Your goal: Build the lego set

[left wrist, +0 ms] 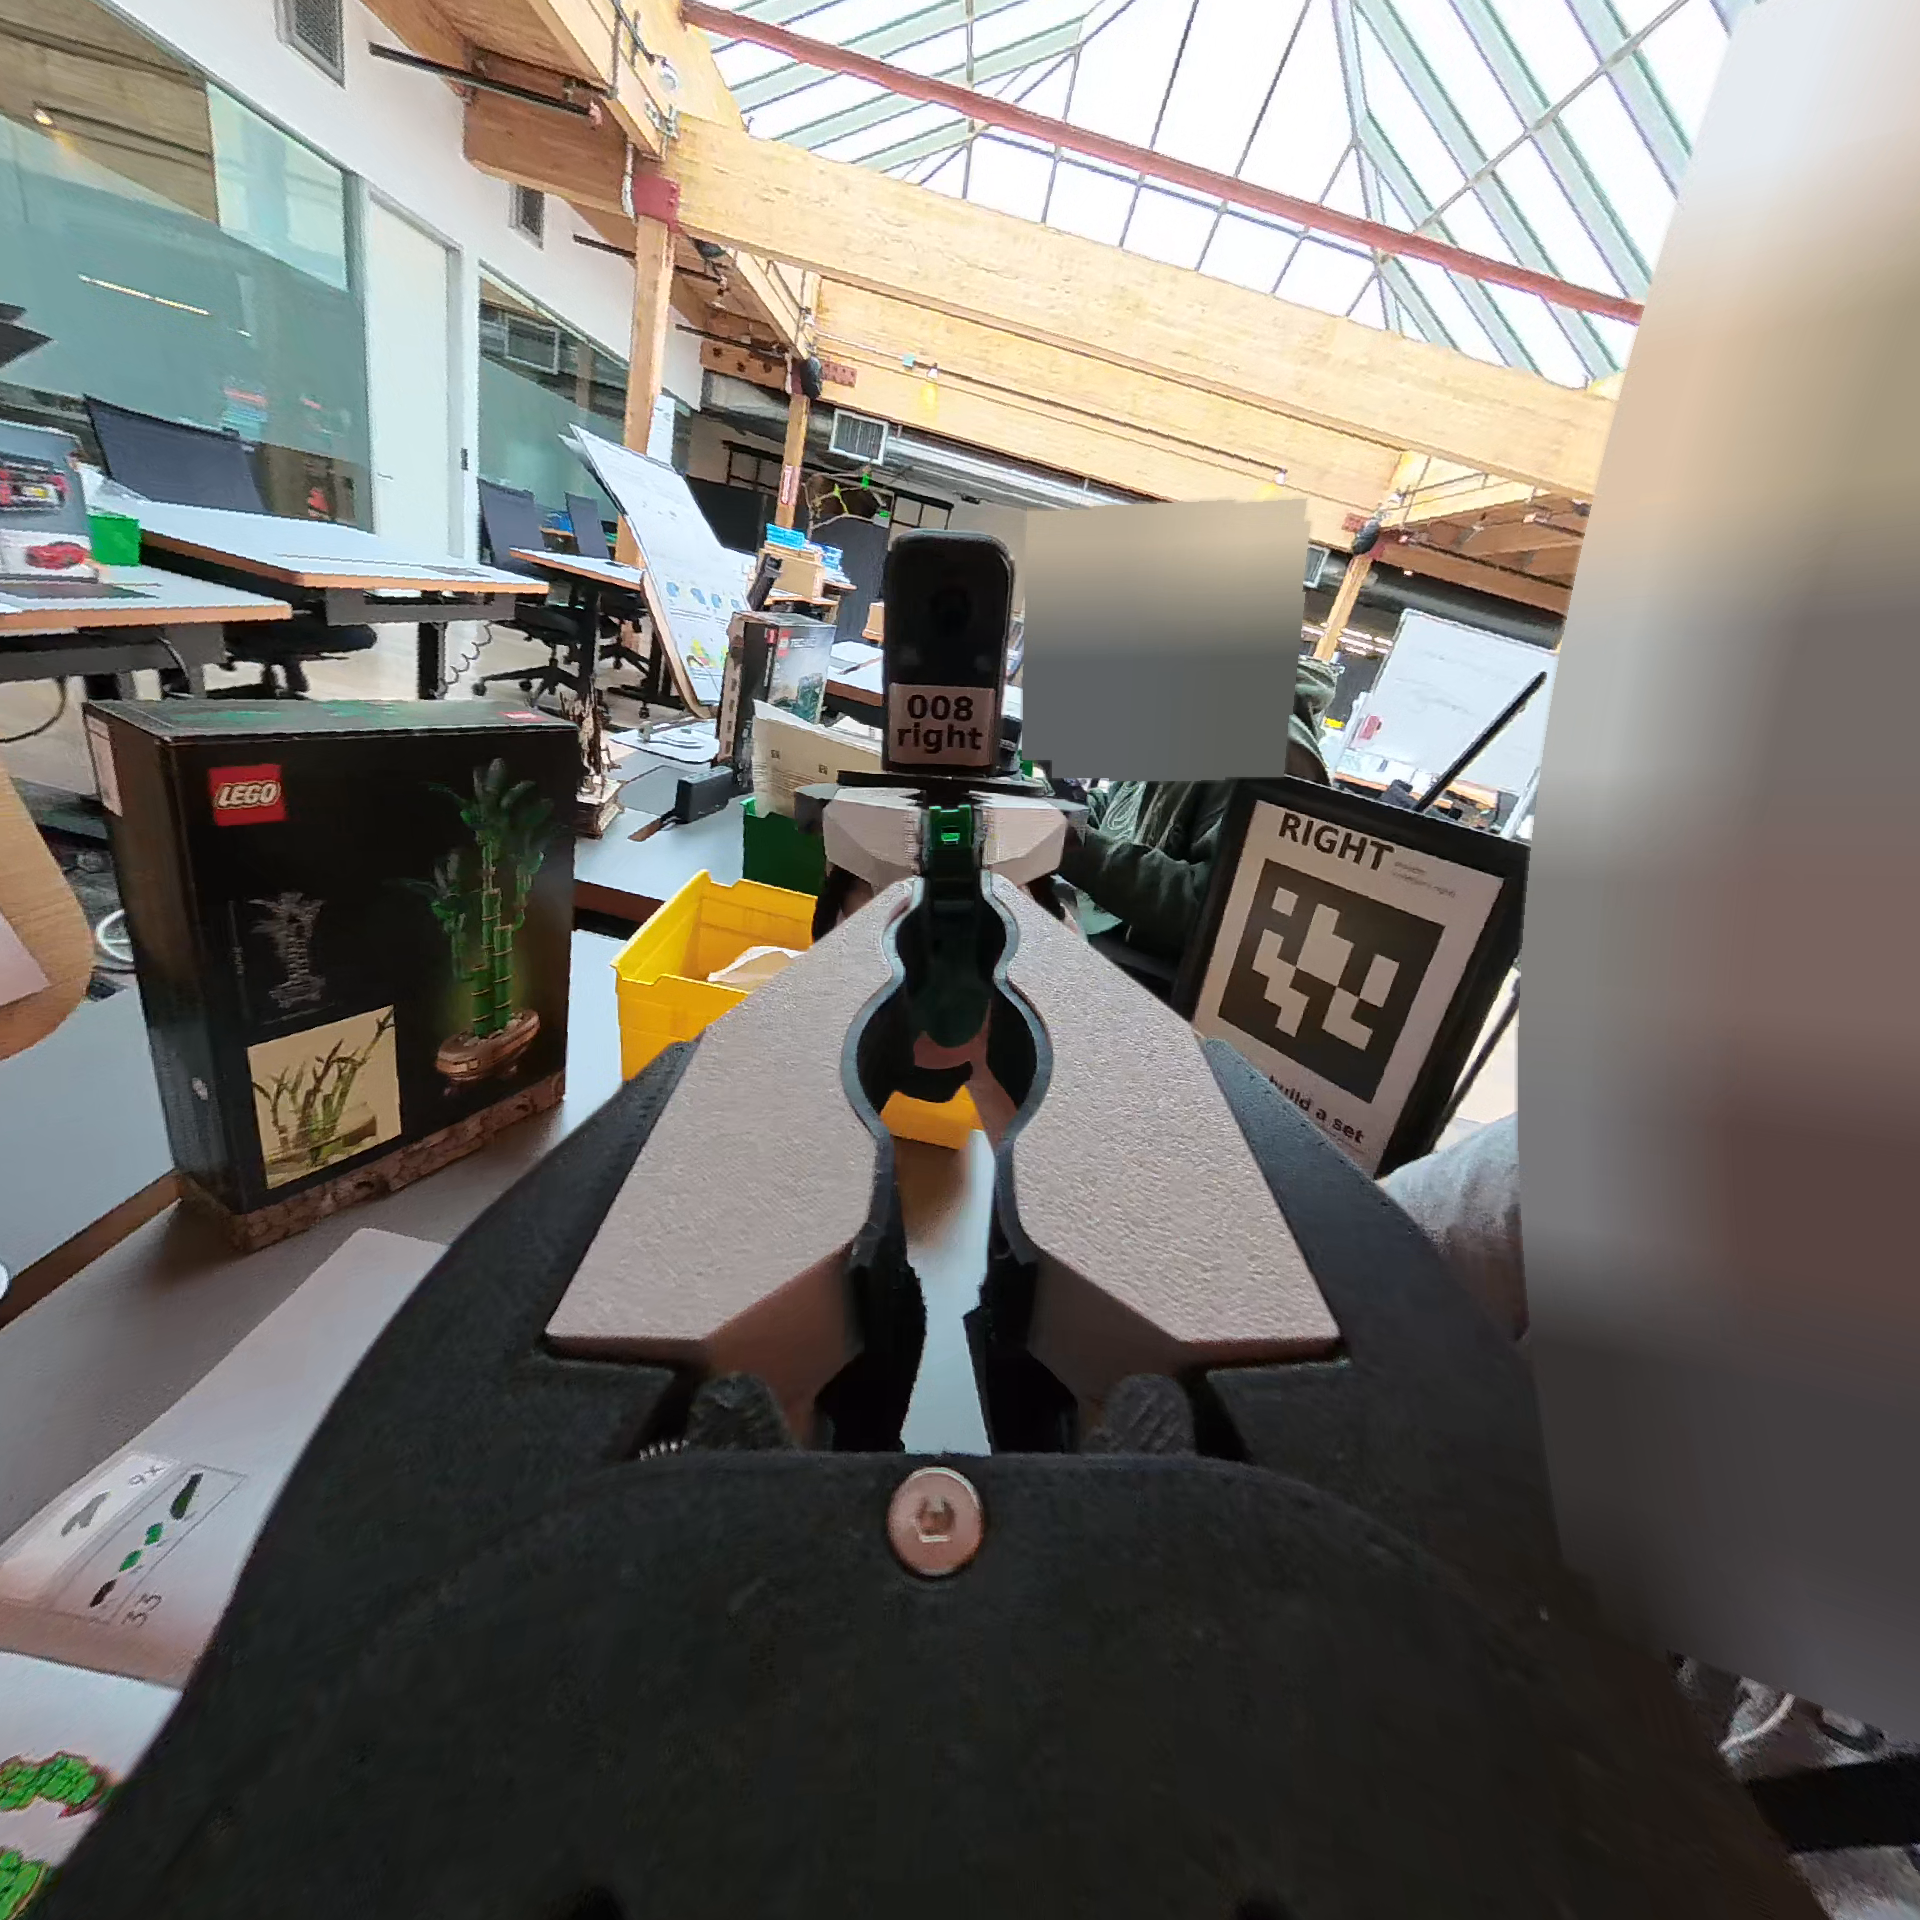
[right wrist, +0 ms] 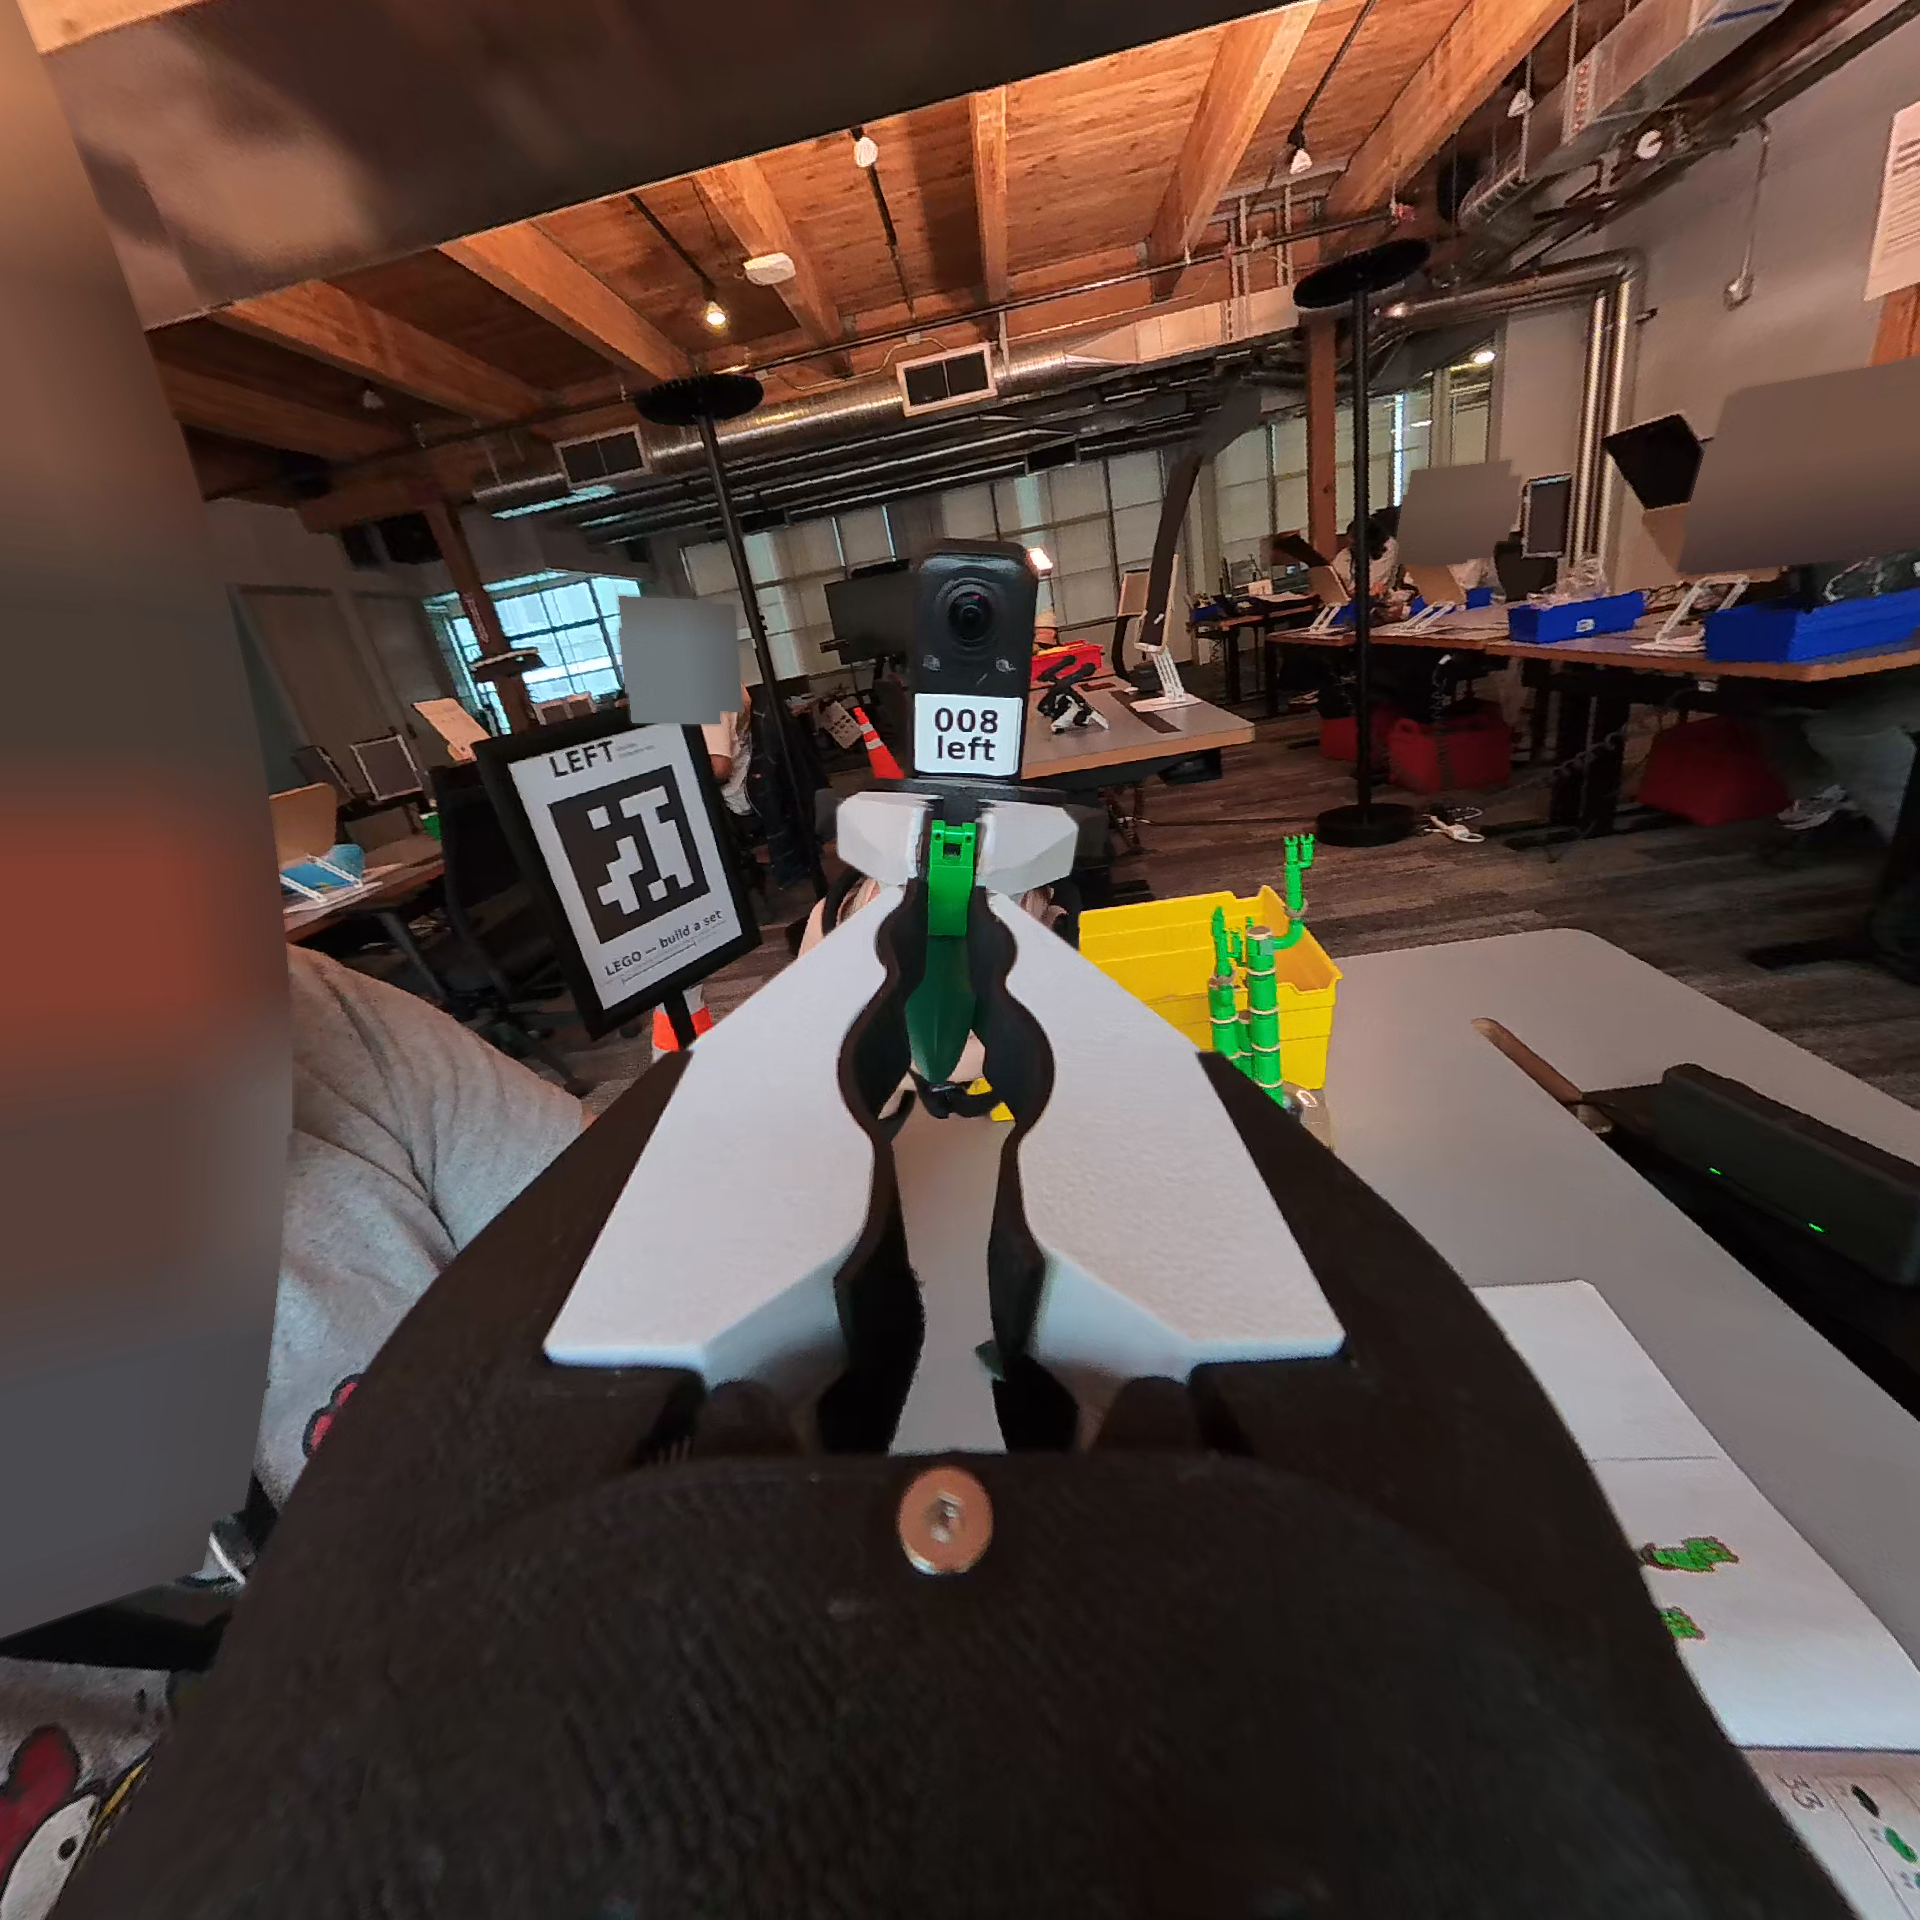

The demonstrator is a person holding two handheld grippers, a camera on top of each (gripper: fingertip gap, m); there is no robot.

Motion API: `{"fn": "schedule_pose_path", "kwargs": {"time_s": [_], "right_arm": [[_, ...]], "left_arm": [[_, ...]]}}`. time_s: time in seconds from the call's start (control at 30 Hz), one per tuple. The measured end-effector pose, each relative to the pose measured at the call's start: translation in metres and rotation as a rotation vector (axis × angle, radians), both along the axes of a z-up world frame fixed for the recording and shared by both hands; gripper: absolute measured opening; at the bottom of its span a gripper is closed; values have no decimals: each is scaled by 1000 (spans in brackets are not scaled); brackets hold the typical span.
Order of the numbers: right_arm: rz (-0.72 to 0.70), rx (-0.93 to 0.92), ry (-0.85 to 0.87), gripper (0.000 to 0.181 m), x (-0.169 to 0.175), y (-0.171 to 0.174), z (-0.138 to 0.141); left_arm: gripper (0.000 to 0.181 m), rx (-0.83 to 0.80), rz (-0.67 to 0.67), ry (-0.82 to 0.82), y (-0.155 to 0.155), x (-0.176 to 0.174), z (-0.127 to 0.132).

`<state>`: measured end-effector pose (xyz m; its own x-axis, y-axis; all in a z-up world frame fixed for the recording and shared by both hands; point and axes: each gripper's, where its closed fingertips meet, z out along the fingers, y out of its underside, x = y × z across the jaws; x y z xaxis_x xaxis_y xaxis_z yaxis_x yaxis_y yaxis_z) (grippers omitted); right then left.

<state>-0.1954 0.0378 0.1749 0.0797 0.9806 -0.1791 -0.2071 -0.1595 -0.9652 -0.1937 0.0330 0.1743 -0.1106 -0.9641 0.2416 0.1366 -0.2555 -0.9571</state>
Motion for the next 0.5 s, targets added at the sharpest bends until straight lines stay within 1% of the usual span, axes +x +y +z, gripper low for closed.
{"fn": "schedule_pose_path", "kwargs": {"time_s": [0.2,0.37,0.5], "right_arm": [[24,-10,-6,5,-1,-1,-2],[-3,0,-32,5,-2,1,-5],[-39,6,-52,5,-2,5,-7]], "left_arm": [[6,-32,-52,8,-2,-1,-3],[5,-16,-25,28,0,-1,-5],[5,9,23,54,4,-1,-8]]}}
